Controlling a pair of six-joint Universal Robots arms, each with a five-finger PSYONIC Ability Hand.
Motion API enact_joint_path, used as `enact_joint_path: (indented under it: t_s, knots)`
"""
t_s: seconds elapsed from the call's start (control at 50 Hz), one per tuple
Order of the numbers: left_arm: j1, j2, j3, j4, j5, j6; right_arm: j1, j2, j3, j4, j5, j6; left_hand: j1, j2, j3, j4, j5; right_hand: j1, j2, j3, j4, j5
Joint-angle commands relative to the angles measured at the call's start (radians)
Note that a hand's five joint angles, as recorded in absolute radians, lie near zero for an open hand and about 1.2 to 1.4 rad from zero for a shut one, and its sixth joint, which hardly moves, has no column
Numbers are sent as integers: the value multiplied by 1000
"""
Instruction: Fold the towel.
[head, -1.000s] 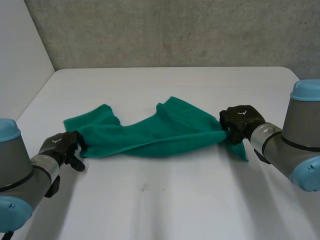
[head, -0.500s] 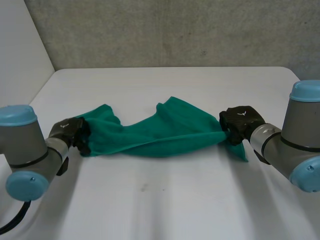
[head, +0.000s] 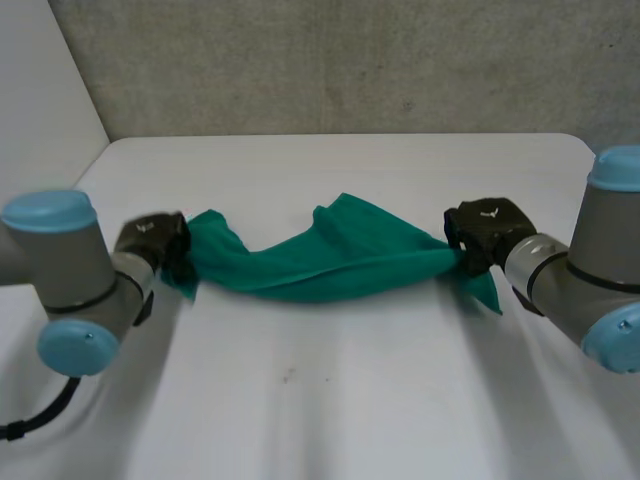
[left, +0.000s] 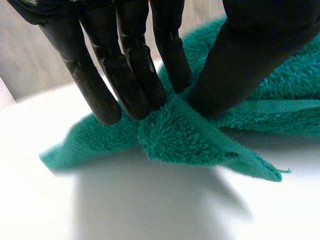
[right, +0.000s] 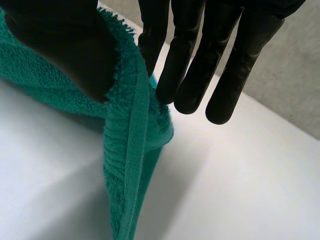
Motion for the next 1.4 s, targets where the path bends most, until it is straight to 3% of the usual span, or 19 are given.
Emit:
enact_joint_path:
  t_s: [0.02, 0.1, 0.14, 0.26, 0.32, 0.44, 0.46, 0.58, 0.68, 0.74, 0.76, 0.8, 0.82, 0.88, 0.9, 0.96, 1.06, 1.2, 1.4]
  knots:
    - [-17, 355, -74, -71, -11, -1, -21, -159, -65, 100, 1, -37, 282, 208, 210, 205, 278, 430, 218, 212, 203, 230]
    - [-18, 478, -80, -125, 9, 2, -55, -267, -116, 219, -5, -135, 282, 208, 210, 205, 278, 430, 218, 212, 203, 230]
    - [-14, 590, -64, -220, 60, 4, -61, -322, -145, 295, -5, -214, 282, 208, 210, 205, 278, 430, 218, 212, 203, 230]
    - [-3, 650, -22, -365, 184, 59, -58, -408, -168, 475, 8, -450, 282, 208, 210, 205, 278, 430, 218, 212, 203, 230]
    - [2, 647, -22, -378, 196, 94, -58, -405, -165, 512, 12, -501, 282, 208, 210, 205, 278, 430, 218, 212, 203, 230]
    - [2, 459, -18, -402, 178, 287, -15, -256, -156, 583, 43, -617, 282, 208, 210, 205, 278, 430, 218, 212, 203, 230]
    - [0, 367, -7, -412, 158, 333, 0, -158, -177, 592, 81, -638, 282, 208, 210, 205, 278, 430, 218, 212, 203, 230]
    - [-13, 133, 118, -427, 80, 396, 9, -40, -240, 592, 109, -641, 282, 208, 210, 205, 278, 430, 218, 212, 203, 230]
    - [-24, 33, 295, -424, 46, 406, 9, 141, -559, 528, 132, -583, 282, 208, 210, 205, 278, 430, 218, 212, 203, 230]
    - [-37, 15, 418, -390, 49, 406, 11, 164, -816, 322, 175, -394, 282, 208, 210, 205, 278, 430, 218, 212, 203, 230]
    - [-37, 7, 594, -197, 45, 400, 12, 164, -852, 262, 182, -352, 282, 208, 210, 205, 278, 430, 218, 212, 203, 230]
    - [-38, 15, 637, -47, 38, 396, 11, 164, -879, 200, 190, -308, 282, 208, 210, 205, 278, 430, 218, 212, 203, 230]
    - [-38, 15, 637, -47, 38, 396, 2, 135, -883, 8, 205, -226, 282, 208, 210, 205, 278, 430, 218, 212, 203, 230]
    - [-40, 67, 645, 221, 11, 395, -2, 88, -856, -96, 207, -203, 282, 208, 210, 205, 278, 430, 218, 212, 203, 230]
    - [-41, 84, 628, 234, 8, 392, -2, 33, -813, -139, 209, -212, 282, 208, 210, 205, 278, 430, 218, 212, 203, 230]
    - [-43, 102, 581, 211, 8, 374, 6, -58, -706, -126, 195, -241, 282, 208, 210, 205, 278, 430, 218, 212, 203, 230]
    - [-44, 119, 503, 190, 8, 329, 9, -64, -597, -92, 166, -255, 282, 208, 210, 205, 278, 430, 218, 212, 203, 230]
    - [-33, 114, 312, 187, 60, 294, 8, -19, -409, 26, 127, -276, 282, 208, 210, 205, 278, 430, 218, 212, 203, 230]
    - [-49, 114, -6, 186, 86, 288, -3, 11, -169, 42, 115, -275, 282, 208, 210, 205, 278, 430, 218, 212, 203, 230]
